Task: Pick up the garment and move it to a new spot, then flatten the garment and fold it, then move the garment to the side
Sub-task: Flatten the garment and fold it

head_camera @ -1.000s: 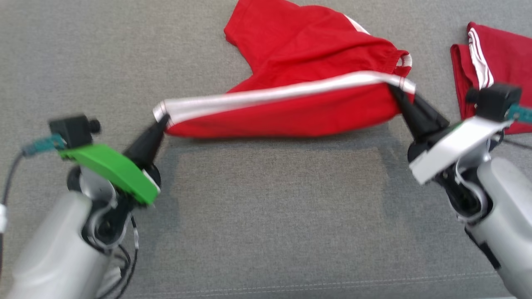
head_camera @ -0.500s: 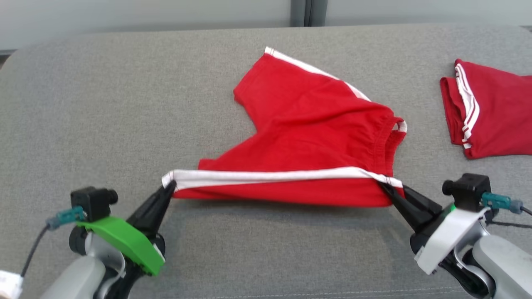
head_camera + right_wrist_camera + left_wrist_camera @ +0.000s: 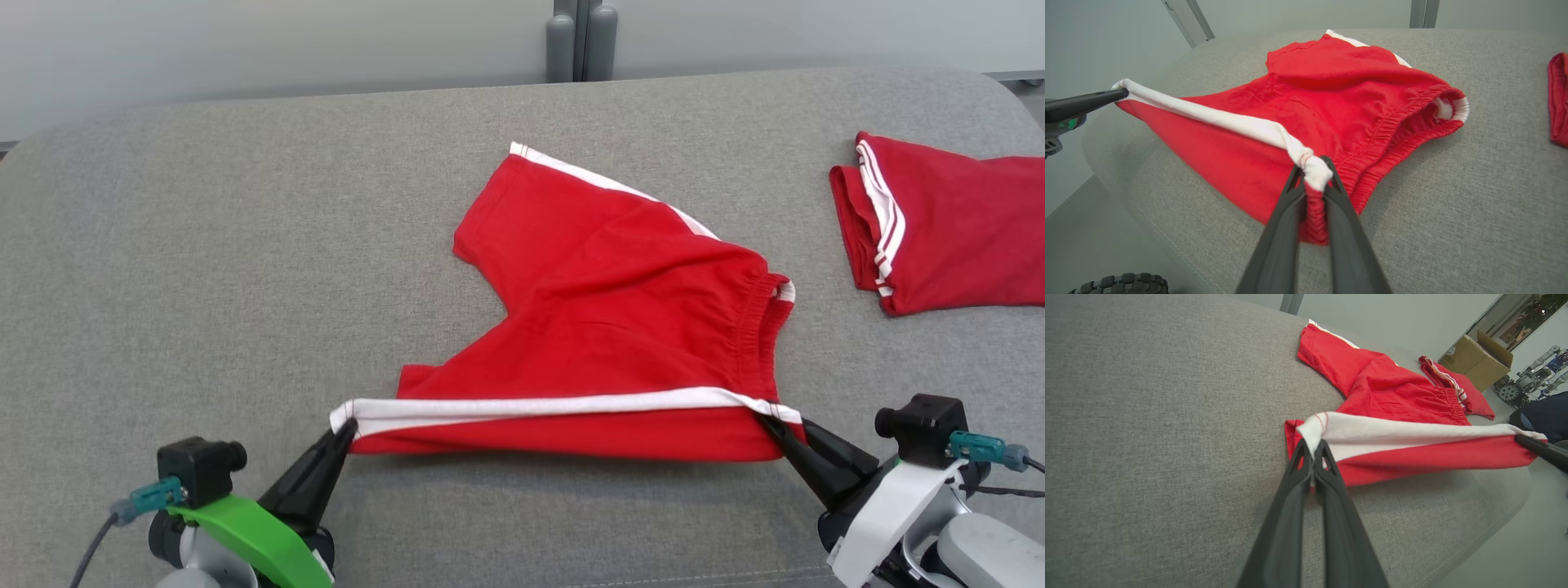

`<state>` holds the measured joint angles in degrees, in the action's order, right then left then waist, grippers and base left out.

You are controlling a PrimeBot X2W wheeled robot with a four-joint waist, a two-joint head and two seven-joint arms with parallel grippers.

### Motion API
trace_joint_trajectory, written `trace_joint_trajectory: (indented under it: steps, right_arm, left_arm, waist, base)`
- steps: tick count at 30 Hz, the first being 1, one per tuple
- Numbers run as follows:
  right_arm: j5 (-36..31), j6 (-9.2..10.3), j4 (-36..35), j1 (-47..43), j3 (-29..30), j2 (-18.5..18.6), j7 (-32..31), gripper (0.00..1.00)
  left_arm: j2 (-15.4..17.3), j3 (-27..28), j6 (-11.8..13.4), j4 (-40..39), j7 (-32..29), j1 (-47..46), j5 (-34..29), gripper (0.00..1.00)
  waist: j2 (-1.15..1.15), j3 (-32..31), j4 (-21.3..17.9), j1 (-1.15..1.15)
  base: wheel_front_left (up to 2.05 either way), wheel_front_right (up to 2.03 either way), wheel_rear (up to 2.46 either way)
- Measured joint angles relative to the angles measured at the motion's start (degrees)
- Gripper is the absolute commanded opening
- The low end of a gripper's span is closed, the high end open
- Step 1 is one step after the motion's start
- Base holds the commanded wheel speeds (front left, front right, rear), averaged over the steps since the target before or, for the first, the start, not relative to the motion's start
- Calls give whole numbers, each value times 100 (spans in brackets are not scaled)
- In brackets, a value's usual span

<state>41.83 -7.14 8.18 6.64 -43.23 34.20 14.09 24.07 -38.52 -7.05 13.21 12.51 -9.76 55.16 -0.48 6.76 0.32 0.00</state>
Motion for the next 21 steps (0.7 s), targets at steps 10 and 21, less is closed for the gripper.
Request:
trace_joint_trajectory:
  steps: [10, 21]
  right_arm:
    - [-56, 0, 210, -48, -227, -2, 0, 31]
    - [-54, 1, 300, -47, -220, -22, 1, 100]
  left_arm:
    - [3, -312, 0, 331, -46, 176, -260, 9]
    - [-30, -424, 0, 379, -118, 181, -255, 100]
  waist:
    - [0, -1, -56, 0]
    - [0, 54, -36, 0]
  base:
    - [0, 0, 0]
    - [0, 0, 0]
